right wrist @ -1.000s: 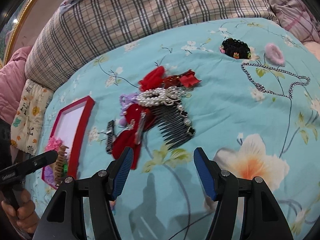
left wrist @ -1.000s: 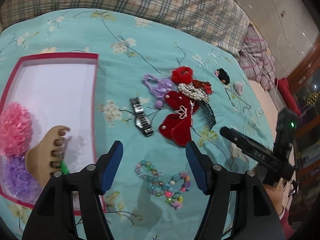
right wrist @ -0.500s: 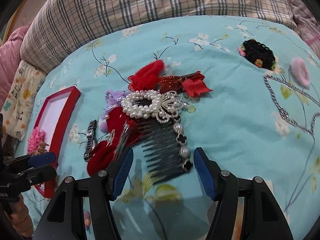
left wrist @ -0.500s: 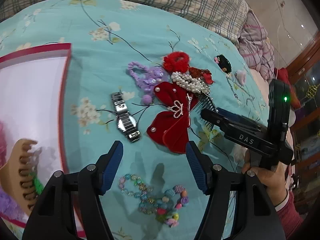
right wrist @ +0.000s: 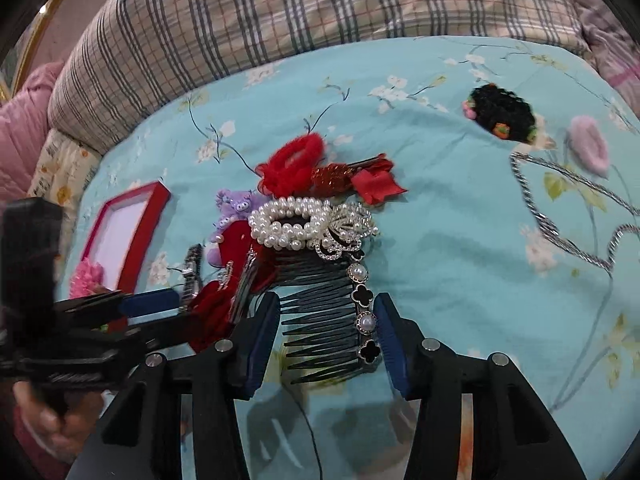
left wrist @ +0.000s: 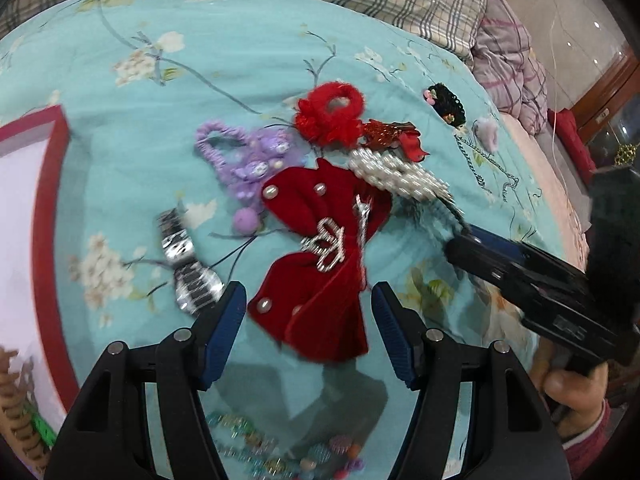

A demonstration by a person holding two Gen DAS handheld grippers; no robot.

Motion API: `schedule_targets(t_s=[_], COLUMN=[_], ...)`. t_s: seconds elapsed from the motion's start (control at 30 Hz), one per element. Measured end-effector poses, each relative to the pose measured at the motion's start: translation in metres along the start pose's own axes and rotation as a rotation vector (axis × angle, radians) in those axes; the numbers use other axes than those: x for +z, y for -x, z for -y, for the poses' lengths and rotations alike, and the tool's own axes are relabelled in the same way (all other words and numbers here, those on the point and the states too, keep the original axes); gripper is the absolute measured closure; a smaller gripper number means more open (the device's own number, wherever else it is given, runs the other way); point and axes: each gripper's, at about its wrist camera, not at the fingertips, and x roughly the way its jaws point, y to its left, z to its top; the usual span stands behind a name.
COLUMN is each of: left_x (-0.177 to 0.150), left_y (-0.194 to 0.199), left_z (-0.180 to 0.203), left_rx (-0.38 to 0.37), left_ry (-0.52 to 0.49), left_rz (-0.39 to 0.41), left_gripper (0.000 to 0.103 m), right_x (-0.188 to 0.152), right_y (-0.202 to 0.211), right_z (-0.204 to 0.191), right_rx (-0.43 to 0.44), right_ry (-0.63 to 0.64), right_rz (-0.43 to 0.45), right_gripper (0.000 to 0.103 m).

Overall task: Organize jewelry
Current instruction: 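Grasp the pearl comb with the right tool while the left tool grasps the red velvet bow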

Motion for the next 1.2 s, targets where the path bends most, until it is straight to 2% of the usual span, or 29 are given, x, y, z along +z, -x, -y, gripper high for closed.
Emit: schedule_targets(t_s=[0.23,0.3,0.33,0.37,0.43,0.53,0.63,0.9,1.03,1.1,1.2], left_x=[0.002,-0.001,-0.001,-0.001,-0.004,-0.009,-0.014,-0.024,-0.029,-0.031,-0.035], left_y=[-0.019,-0.017,-0.017,-0.016,-0.009,0.002,0.018,0.057,0.069,0.073,0.078], left_z=[0.012,0.012,0.012,0.012,0.014,0.016,0.017,0.007,0.003,-0.001,-0.007], left_rx=[0.026,0.042,0.015,0.001,0.019,0.009,0.004,-0.005,0.004,0.007,0.006], left_ry=[-0.031,-0.045,-0.047,-0.043,-0.056,-0.055,-0.05,-0.008,0.005,0.016,0.034], left_rz=[-0.018,-0.004,-0.01,-0.013,0.006,0.022,0.045,0.105,0.121,0.126,0.133], left_gripper=[0.038,0.06,0.075,0.076,0.079,0.08,0.081,0.081,0.081,0.081,0.081], right_x=[-0.005,-0.009,-0.01,-0.012,-0.019,-0.028,-0.037,-0.054,-0.056,-0.056,-0.049], right_y=[0.036,0.04,0.04,0.041,0.043,0.045,0.049,0.042,0.035,0.036,0.039], right_z=[0.019,0.022,0.021,0.022,0.024,0.025,0.013,0.0,-0.01,-0.018,-0.034], right_rx=[0.058,0.062,0.057,0.059,0.074,0.115,0.071,0.099,0.006,-0.031,-0.068], right_ry=[-0.118,-0.13,-0.13,-0.136,-0.166,-0.204,-0.147,-0.139,-0.088,-0.042,0.039], right_rz=[0.05,0.051,0.051,0.048,0.049,0.035,0.031,-0.003,-0.017,-0.003,0.04], right_gripper=[0.054,0.054,0.054,0.054,0.054,0.054,0.054,0.054,0.049,0.049,0.043])
